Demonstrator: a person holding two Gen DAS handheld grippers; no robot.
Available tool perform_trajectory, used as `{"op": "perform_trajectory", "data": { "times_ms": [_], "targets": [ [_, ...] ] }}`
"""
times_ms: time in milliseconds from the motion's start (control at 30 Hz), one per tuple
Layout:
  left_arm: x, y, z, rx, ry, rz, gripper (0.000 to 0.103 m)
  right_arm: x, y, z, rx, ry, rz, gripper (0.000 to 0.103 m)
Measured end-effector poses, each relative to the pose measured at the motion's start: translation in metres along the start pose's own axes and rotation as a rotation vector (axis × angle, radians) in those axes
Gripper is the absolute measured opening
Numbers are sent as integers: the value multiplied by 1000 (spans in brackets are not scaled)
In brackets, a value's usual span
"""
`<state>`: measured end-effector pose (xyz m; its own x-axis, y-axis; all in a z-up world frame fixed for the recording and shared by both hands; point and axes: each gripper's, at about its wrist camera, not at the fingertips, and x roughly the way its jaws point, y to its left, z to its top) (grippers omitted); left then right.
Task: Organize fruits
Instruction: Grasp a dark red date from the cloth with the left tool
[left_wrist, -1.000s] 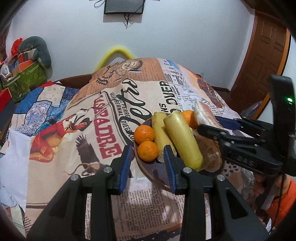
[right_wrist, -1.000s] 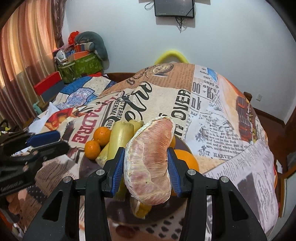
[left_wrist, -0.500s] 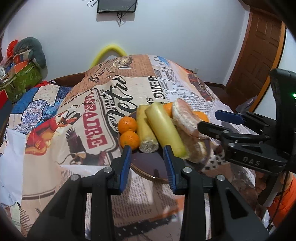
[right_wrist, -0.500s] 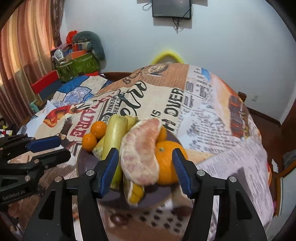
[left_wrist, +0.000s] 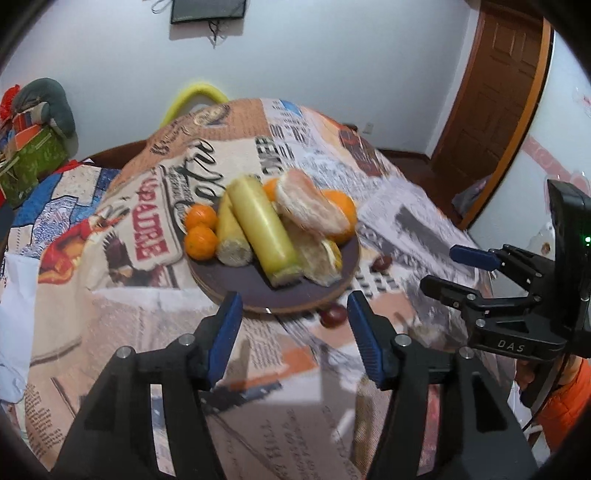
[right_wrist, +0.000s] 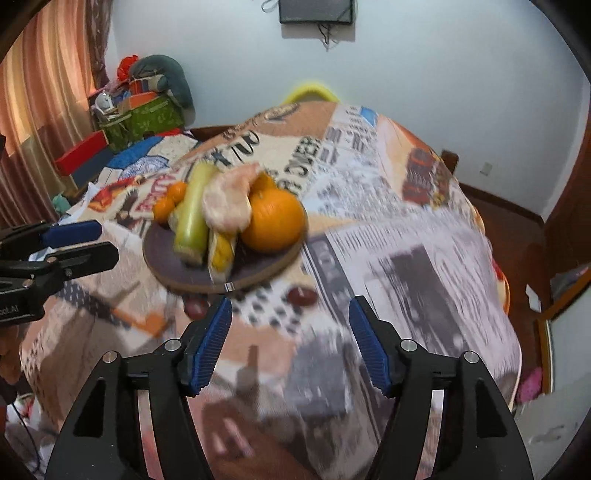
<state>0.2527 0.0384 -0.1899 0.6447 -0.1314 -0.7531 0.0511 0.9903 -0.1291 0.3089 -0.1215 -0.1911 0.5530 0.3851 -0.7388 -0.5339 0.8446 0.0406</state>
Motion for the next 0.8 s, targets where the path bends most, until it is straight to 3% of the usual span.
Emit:
{"op": "perform_trajectory", "data": {
  "times_ms": [333, 500, 800],
  "targets": [
    [36, -24, -19, 23, 71, -14, 58, 8, -20, -30, 59, 41, -15, 62],
    [62, -26, -21, -6, 128, -30, 38, 5, -24, -39, 87, 37, 17, 63],
    [83, -30, -12, -29, 141, -12, 35, 8, -29, -42, 96, 40, 41, 63]
  ]
}}
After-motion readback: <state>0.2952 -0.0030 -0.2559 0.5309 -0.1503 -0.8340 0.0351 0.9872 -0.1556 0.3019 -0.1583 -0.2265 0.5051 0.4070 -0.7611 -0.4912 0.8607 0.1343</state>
